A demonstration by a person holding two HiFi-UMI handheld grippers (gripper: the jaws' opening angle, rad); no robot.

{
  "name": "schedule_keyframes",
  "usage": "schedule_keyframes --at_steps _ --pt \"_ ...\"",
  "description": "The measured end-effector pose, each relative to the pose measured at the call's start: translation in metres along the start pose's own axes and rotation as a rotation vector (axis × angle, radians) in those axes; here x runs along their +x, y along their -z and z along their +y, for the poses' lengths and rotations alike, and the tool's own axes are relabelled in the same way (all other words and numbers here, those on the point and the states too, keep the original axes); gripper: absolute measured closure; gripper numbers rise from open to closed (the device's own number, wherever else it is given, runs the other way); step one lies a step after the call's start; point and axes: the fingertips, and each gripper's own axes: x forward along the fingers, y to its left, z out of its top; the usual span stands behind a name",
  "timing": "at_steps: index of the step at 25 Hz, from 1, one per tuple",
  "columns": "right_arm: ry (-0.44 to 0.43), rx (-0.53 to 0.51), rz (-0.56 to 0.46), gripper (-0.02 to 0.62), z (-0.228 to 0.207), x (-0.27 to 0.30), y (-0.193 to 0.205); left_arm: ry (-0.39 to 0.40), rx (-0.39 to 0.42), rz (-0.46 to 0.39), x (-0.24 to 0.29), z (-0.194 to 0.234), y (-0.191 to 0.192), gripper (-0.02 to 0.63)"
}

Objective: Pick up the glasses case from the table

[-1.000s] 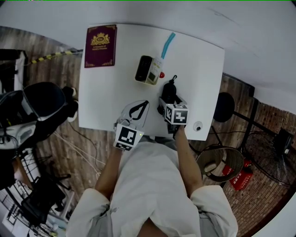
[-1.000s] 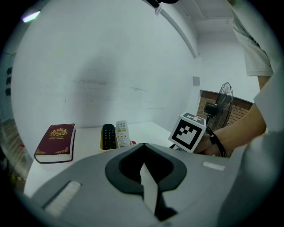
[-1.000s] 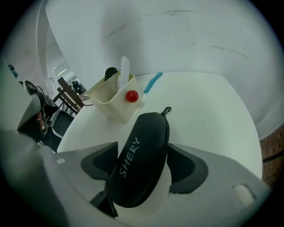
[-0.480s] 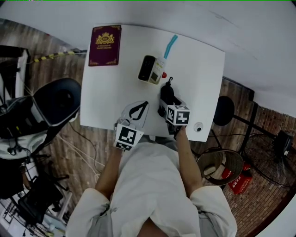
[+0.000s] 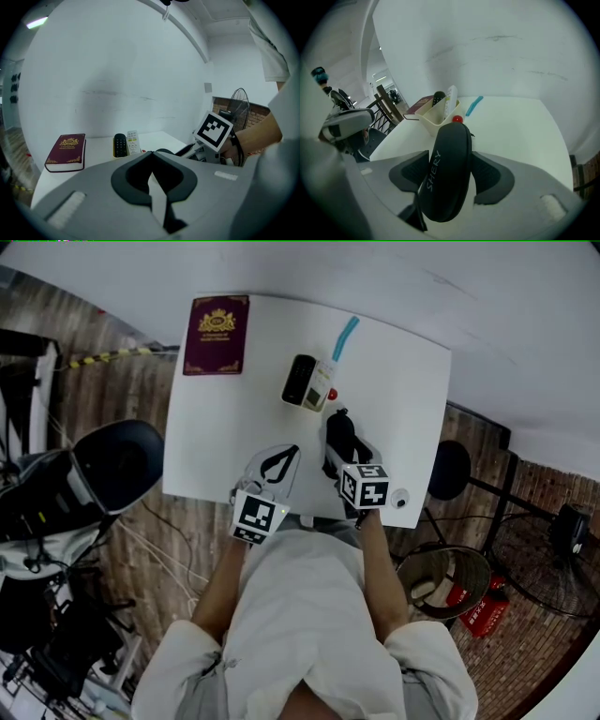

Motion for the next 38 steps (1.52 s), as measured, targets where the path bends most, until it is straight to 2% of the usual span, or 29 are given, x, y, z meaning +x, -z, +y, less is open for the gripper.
schedule_keyframes --at_steps 13,21,30,38 --pt "-0.001 -0.122 -0.25 0.313 0.02 -0.084 -0.069 0.013 0.027 -0.09 -0.006 -0.005 -0.041 0.589" --pt "-0.038 -0.199 -0.385 0.314 0.034 -0.13 -0.106 -0.022 0.048 -0.161 -0.019 -0.009 -0.083 0.589" --pt "-0.108 -0.261 -0.512 0.318 0.044 -0.183 -0.127 -0.075 0.072 -0.228 -0.039 -0.028 -0.123 0.588" --pt "-0.125 -0.293 -0.553 0.318 0.044 -0.206 -0.127 -0.088 0.101 -0.275 -0.043 -0.043 -0.142 0.589"
